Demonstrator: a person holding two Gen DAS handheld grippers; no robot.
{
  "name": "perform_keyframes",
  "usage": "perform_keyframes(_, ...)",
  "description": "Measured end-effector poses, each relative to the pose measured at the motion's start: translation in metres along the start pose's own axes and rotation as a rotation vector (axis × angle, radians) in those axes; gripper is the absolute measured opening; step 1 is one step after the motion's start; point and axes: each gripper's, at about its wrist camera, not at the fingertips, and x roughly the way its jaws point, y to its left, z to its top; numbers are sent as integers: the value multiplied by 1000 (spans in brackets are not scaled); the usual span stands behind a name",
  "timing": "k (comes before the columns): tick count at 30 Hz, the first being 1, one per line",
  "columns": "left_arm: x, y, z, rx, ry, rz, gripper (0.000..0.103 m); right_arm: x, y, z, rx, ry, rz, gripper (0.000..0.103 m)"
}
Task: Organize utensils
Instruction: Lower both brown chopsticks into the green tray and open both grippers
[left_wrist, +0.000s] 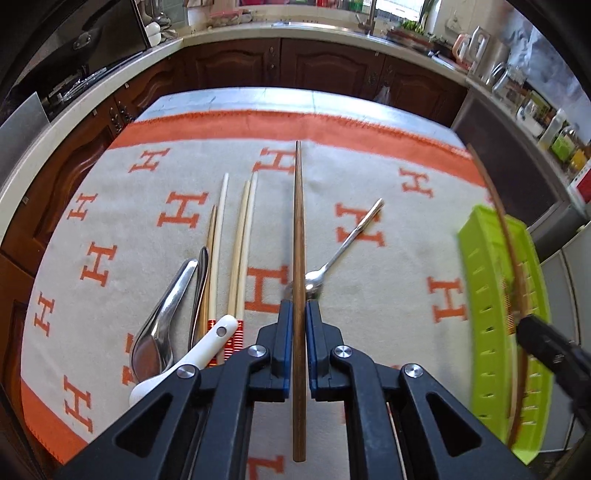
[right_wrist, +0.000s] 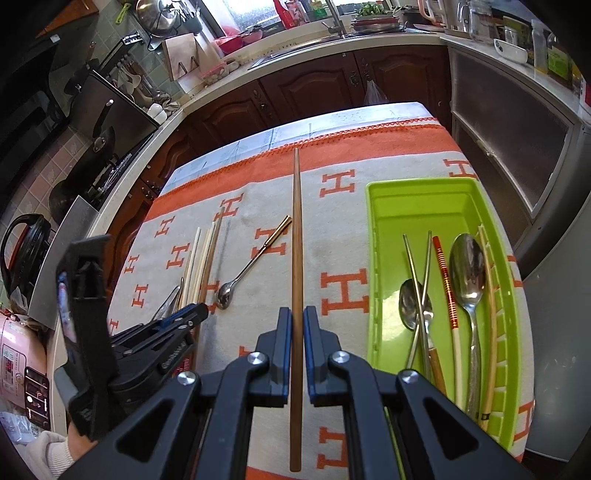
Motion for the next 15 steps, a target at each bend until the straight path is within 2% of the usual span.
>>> perform_keyframes(6, -36, -30, 9, 0, -17, -125, 4, -18, -15, 0, 15, -19, -16, 6)
perform_keyframes(15, -48, -115, -3, 128, 45, -285, 4, -33, -79, -18, 106, 25, -115, 6)
